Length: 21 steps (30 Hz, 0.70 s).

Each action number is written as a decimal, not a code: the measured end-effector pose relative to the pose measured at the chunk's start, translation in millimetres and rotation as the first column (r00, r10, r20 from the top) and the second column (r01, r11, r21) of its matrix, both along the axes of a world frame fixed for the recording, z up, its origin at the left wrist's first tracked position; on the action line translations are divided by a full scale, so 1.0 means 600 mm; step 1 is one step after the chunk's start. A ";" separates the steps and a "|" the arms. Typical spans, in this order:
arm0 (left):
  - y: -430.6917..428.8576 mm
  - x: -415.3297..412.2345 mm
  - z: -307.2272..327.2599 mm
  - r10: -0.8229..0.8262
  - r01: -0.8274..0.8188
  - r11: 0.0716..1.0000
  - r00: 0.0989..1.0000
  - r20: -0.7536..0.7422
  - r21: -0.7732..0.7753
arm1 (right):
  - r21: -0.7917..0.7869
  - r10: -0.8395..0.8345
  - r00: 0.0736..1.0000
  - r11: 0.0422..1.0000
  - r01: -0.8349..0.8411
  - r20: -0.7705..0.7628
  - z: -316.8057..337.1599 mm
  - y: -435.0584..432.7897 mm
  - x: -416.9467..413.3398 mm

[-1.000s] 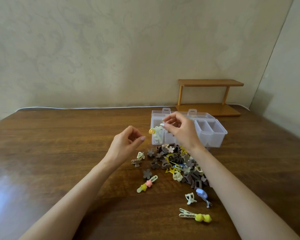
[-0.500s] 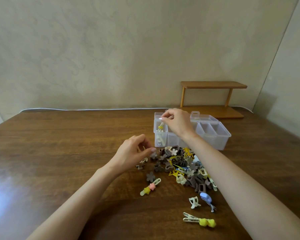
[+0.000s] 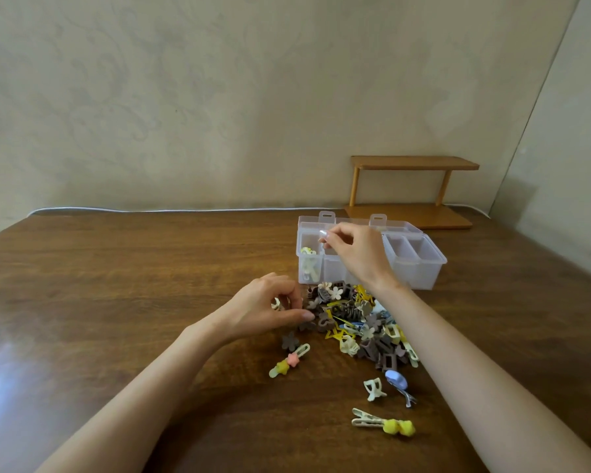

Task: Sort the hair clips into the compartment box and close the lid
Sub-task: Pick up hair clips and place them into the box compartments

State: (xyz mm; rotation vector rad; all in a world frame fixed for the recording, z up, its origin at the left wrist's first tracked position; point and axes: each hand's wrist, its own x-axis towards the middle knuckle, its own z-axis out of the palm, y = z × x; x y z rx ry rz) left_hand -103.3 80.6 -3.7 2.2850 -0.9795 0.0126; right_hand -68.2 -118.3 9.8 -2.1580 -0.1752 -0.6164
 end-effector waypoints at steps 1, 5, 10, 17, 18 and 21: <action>0.000 -0.002 0.001 -0.030 0.031 0.999 0.999 -0.021 0.039 | 0.010 0.007 1.000 1.000 -0.007 -0.004 -0.003 0.001 -0.003; -0.003 -0.008 0.003 -0.067 0.076 0.986 0.996 -0.066 0.149 | 0.039 0.027 0.999 0.999 -0.028 0.019 -0.013 0.004 -0.017; -0.005 -0.013 0.002 -0.090 0.089 0.976 0.996 -0.001 0.199 | 0.086 0.026 0.998 0.996 -0.031 0.060 -0.015 0.003 -0.025; -0.006 -0.012 0.000 -0.142 0.139 0.963 0.990 -0.004 0.233 | 0.103 0.019 0.996 0.994 -0.027 0.082 -0.017 -0.004 -0.029; -0.006 -0.011 -0.001 -0.147 0.145 0.962 0.989 -0.008 0.229 | 0.098 0.010 0.996 0.995 -0.019 0.093 -0.018 -0.006 -0.029; -0.002 -0.007 -0.001 -0.130 0.134 0.979 0.991 -0.039 0.156 | 0.092 -0.016 0.992 0.996 0.004 0.128 -0.020 -0.011 -0.028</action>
